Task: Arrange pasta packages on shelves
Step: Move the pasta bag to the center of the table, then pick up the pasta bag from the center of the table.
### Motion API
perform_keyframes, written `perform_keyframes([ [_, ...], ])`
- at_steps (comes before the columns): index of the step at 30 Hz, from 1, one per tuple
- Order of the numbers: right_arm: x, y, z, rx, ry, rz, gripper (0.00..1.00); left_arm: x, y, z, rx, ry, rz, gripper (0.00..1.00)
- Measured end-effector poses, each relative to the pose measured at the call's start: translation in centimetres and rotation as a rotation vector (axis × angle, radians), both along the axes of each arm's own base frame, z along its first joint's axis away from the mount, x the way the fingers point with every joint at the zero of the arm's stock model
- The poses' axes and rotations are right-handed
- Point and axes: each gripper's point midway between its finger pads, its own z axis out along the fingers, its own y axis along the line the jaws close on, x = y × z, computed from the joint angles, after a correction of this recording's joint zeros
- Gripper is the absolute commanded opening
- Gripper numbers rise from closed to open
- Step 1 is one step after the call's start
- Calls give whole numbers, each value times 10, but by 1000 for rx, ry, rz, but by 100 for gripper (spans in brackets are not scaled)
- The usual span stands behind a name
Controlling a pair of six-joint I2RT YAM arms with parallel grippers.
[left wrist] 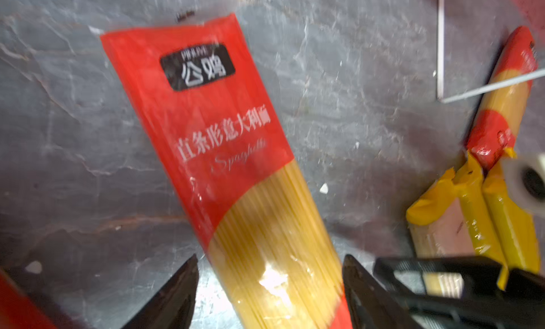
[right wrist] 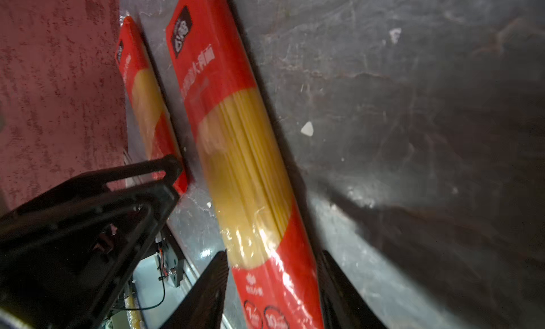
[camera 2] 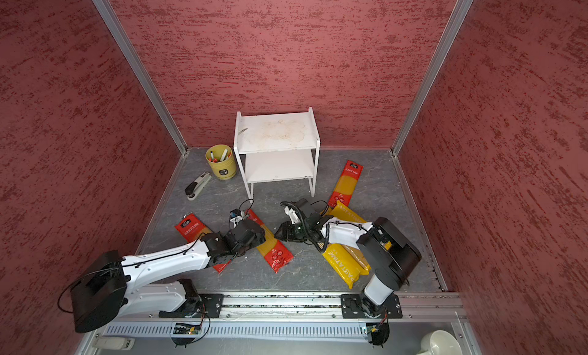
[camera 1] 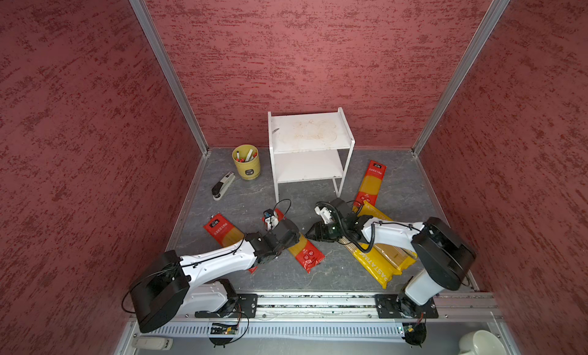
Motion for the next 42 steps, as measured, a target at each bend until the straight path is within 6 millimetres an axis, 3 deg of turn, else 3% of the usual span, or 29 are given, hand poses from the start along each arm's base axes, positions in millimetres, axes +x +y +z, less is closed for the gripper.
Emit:
perform_keyframes([
  [6,6,17,-18,34,22,38,48,-8,4,-21,-29,47,37,51],
  [10,7,32,-17,117,35,69,46,-9,9,-32,-72,65,77,40],
  [15,7,41,-17,176,56,70,38,1,10,-30,-139,52,113,25],
  [23,2,47,-14,282,101,49,17,10,12,-23,-145,17,113,24],
  [29,-11,38,-2,322,86,32,7,10,12,-4,-182,-31,91,30],
  [34,-18,30,11,327,53,38,5,10,14,22,-201,-93,63,39],
  [42,-30,13,60,313,-71,85,5,20,19,95,-227,-278,22,43],
])
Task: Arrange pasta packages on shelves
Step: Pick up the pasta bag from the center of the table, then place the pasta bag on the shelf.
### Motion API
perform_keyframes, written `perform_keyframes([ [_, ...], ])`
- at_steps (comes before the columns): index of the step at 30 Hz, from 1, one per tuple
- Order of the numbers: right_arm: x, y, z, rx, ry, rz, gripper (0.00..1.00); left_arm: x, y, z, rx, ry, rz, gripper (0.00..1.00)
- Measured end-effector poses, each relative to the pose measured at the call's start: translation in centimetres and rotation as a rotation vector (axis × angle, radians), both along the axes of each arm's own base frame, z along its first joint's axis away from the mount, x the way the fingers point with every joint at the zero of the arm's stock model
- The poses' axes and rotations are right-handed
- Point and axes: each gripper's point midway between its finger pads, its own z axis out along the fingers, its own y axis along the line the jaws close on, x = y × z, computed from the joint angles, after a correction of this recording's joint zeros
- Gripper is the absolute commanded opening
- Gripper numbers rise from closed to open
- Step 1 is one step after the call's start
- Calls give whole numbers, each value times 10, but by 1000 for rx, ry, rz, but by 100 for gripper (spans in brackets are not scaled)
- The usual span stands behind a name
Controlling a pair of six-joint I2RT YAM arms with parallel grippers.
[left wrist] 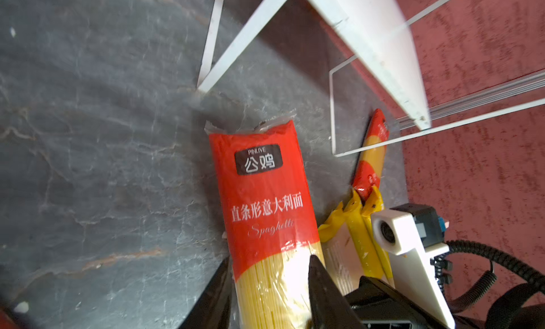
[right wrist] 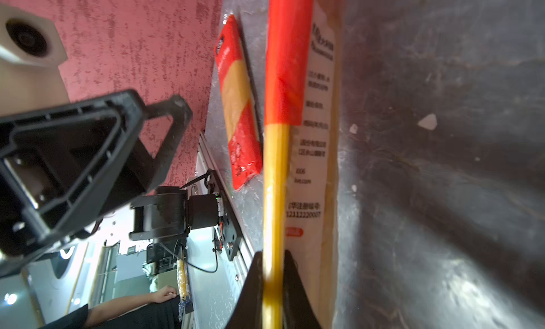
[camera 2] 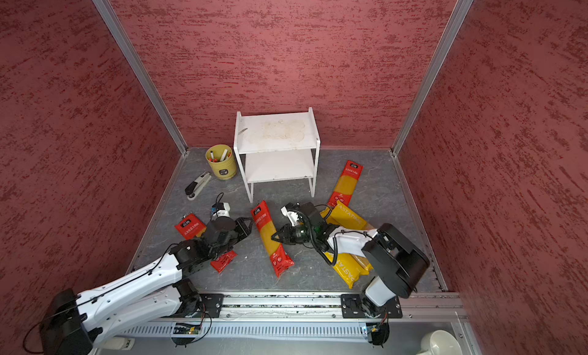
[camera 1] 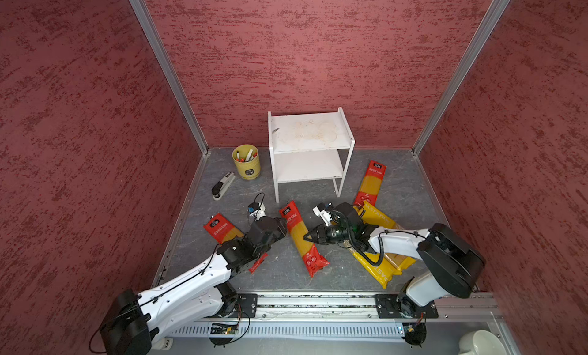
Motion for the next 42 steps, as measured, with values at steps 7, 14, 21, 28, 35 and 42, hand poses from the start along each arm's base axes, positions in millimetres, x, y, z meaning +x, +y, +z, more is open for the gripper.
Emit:
perform_keyframes([
  [7,-6,-8,50,26,-76,33,4,6,11,54,40,-153,2,46],
  [14,7,-4,120,132,-167,63,2,9,28,98,72,-274,30,51],
  [21,31,-7,190,247,-274,54,0,7,42,112,87,-327,50,54],
  [28,89,-10,263,396,-375,-33,0,13,32,114,83,-346,22,55],
  [35,176,9,313,471,-372,-136,0,19,19,118,55,-363,-7,56],
  [42,246,35,302,509,-209,-239,2,23,21,122,40,-374,1,56],
])
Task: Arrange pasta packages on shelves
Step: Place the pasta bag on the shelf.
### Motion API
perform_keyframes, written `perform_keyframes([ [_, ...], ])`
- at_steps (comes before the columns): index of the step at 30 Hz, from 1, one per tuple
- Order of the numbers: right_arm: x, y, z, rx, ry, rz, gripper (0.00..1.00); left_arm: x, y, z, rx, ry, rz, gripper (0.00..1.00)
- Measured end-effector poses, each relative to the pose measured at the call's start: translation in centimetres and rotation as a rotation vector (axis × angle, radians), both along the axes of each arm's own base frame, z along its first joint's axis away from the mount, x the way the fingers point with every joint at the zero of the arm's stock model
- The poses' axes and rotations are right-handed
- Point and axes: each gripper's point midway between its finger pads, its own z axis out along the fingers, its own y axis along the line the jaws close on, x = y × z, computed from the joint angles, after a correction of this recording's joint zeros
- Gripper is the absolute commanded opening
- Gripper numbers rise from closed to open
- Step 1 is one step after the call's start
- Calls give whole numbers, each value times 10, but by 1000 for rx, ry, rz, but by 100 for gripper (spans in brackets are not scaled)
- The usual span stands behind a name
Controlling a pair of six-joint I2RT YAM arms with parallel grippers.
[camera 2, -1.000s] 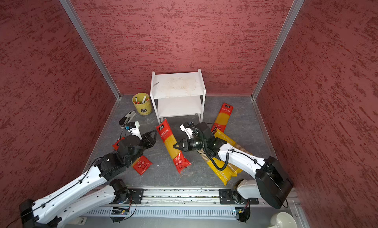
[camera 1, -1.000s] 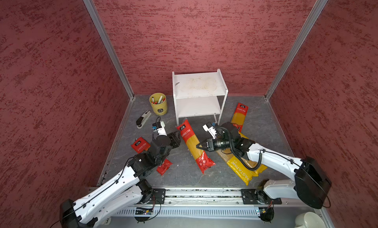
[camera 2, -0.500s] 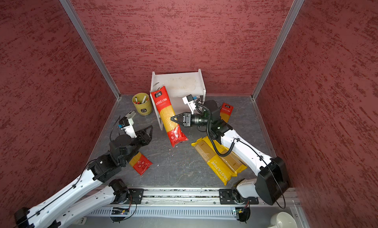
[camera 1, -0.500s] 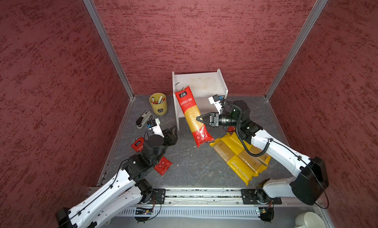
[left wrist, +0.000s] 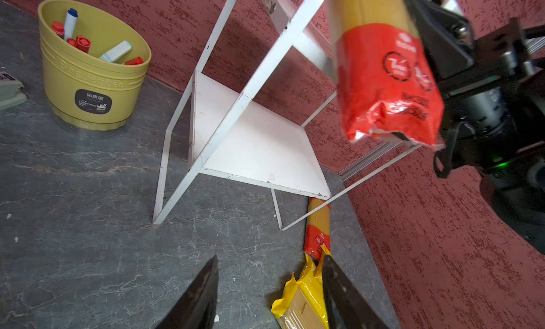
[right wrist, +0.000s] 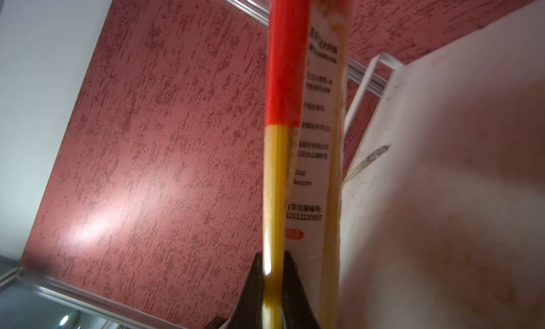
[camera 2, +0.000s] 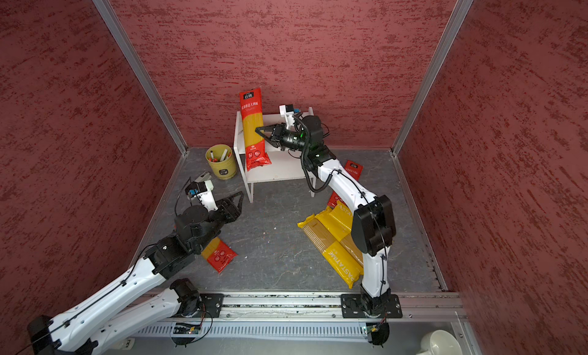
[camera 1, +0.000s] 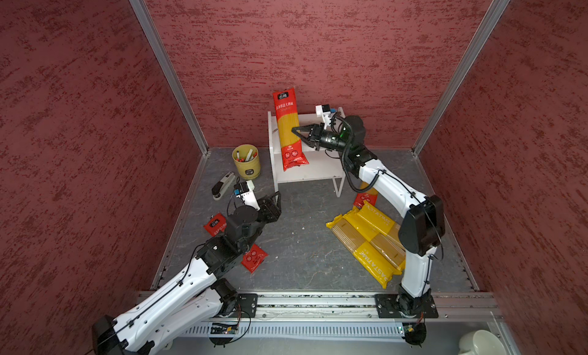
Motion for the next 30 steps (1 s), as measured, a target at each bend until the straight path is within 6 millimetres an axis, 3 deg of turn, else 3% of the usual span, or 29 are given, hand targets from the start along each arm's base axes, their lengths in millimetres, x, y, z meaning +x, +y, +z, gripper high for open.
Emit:
perform_keyframes([
  [7,23,7,-6,-47,81,-68,22,5,-8,-11,14,31,-19,57],
  [10,29,3,-9,-90,70,-123,32,7,-11,-14,16,40,-25,57],
  [16,28,-12,-18,-202,65,-213,45,11,-17,-15,7,40,-39,57],
  [23,-4,-38,-33,-296,88,-247,62,12,-20,-15,2,38,-49,58],
  [30,-41,-41,-39,-303,97,-202,68,13,-21,-9,-18,17,-52,58],
])
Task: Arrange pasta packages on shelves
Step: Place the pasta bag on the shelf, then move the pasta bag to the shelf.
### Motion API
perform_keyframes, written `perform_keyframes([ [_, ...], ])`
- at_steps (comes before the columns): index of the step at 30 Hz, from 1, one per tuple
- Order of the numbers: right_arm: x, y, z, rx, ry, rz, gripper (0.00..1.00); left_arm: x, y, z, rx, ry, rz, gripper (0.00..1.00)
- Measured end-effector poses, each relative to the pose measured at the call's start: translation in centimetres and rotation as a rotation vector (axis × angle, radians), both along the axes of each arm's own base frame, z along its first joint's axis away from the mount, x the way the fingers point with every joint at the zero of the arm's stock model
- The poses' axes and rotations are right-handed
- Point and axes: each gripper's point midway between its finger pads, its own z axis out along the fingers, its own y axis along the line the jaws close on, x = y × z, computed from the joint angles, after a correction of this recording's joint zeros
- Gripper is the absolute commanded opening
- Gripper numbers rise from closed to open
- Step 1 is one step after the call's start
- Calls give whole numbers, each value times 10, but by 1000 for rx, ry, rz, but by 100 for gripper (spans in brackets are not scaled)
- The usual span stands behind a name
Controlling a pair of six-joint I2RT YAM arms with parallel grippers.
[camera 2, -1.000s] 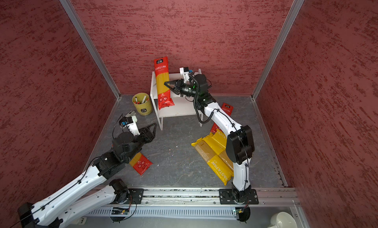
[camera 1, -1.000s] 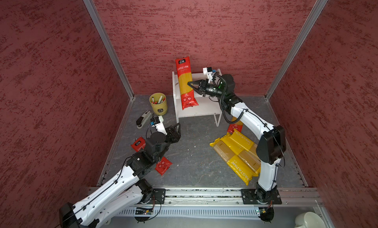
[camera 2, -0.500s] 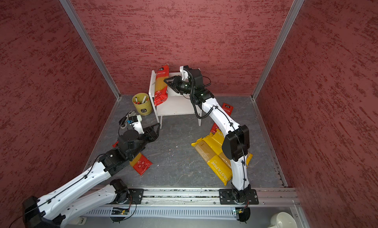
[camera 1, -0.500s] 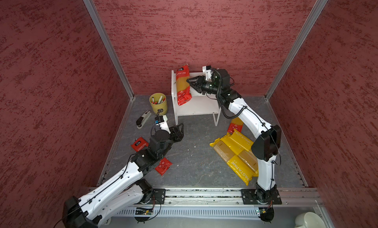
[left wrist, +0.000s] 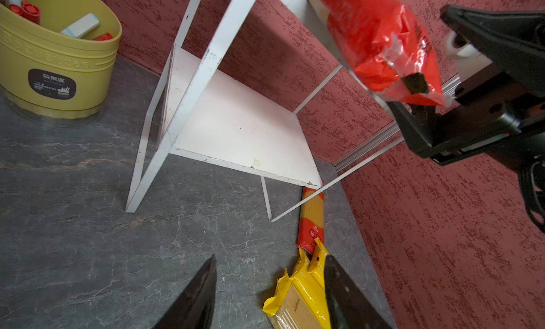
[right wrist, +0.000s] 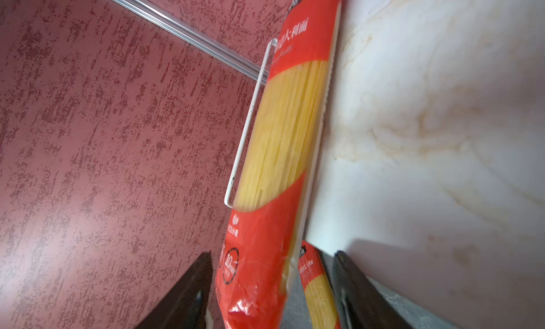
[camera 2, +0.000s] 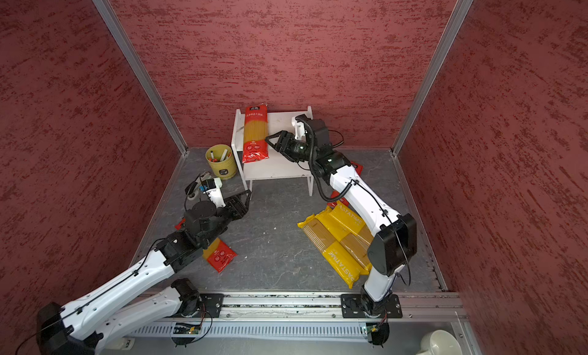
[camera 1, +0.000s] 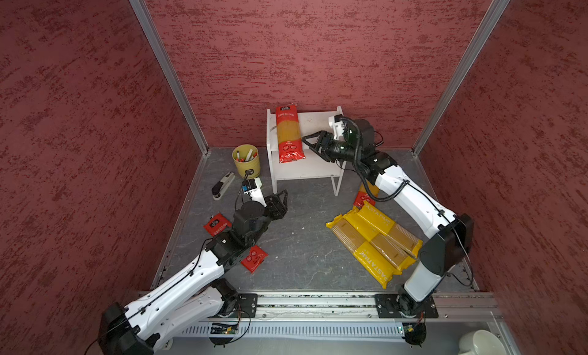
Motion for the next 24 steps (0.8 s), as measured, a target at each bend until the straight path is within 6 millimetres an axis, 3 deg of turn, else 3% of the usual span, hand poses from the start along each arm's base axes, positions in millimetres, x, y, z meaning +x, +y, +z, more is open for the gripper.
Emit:
perform_keyframes([
  [5,-14,22,-17,-11,44,61,65,-1,-1,-6,2,6,-5,58],
  [9,-23,40,-25,-9,62,106,55,-2,0,-14,12,18,-5,58],
  [18,-27,62,-11,30,44,159,25,-2,0,-19,13,26,-5,58],
  [24,-21,74,-9,63,69,191,15,-2,0,-20,12,29,-4,58],
])
